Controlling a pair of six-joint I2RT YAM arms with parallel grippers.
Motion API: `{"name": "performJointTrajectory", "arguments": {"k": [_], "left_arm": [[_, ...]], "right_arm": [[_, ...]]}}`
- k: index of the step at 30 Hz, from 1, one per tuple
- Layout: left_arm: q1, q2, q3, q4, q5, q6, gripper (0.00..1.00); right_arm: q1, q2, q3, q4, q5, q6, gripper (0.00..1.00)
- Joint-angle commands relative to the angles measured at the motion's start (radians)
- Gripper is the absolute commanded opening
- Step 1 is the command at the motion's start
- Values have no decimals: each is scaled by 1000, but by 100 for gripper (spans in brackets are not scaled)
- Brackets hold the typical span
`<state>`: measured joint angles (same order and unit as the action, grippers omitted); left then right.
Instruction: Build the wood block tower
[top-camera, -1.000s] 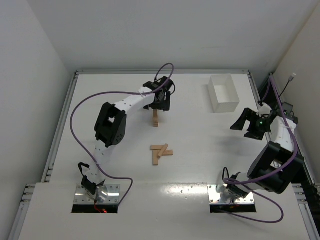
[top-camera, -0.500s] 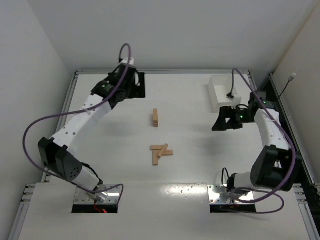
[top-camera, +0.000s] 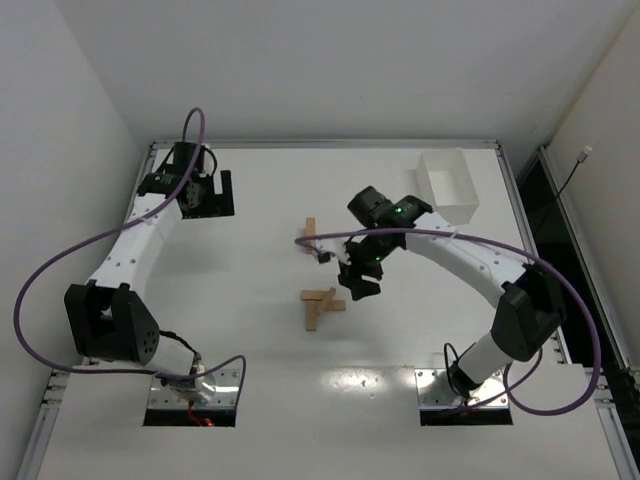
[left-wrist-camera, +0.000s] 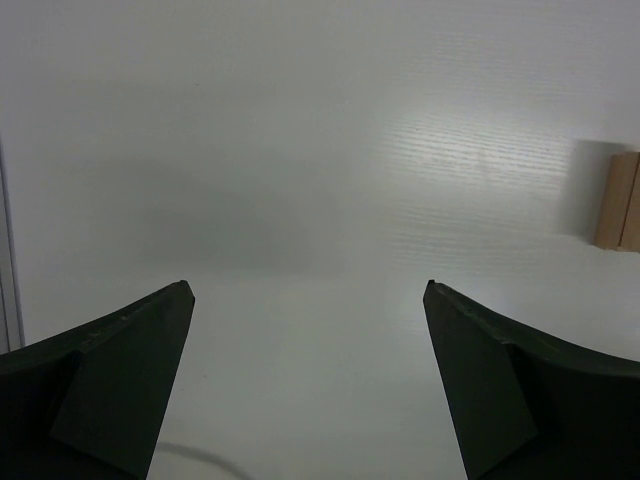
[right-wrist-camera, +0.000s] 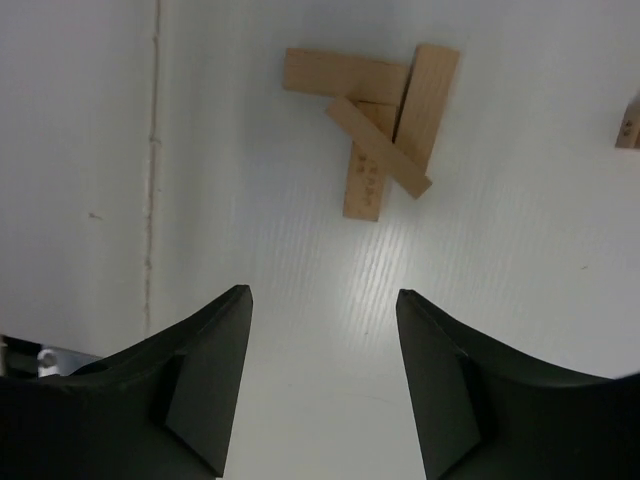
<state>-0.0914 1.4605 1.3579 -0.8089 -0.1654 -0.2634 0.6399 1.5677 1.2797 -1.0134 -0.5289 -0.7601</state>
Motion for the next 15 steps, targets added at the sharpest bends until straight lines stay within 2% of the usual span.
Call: {"name": "performJointTrajectory", "arguments": {"k": [1,5,10,15], "left_arm": [[45,-55,30,-15,44,41,99],[96,-68,20,-15,93,41,99],[185,-43,10,-15,177,41,99],[246,-8,20,-15,248,41,99]], "right_arm": [[73,6,0,117,140,-166,56],[135,-14,-71,278,196,-225,49],[164,72,-71,291,187,-346,40],[199,121,-82,302,167,-413,39]]}}
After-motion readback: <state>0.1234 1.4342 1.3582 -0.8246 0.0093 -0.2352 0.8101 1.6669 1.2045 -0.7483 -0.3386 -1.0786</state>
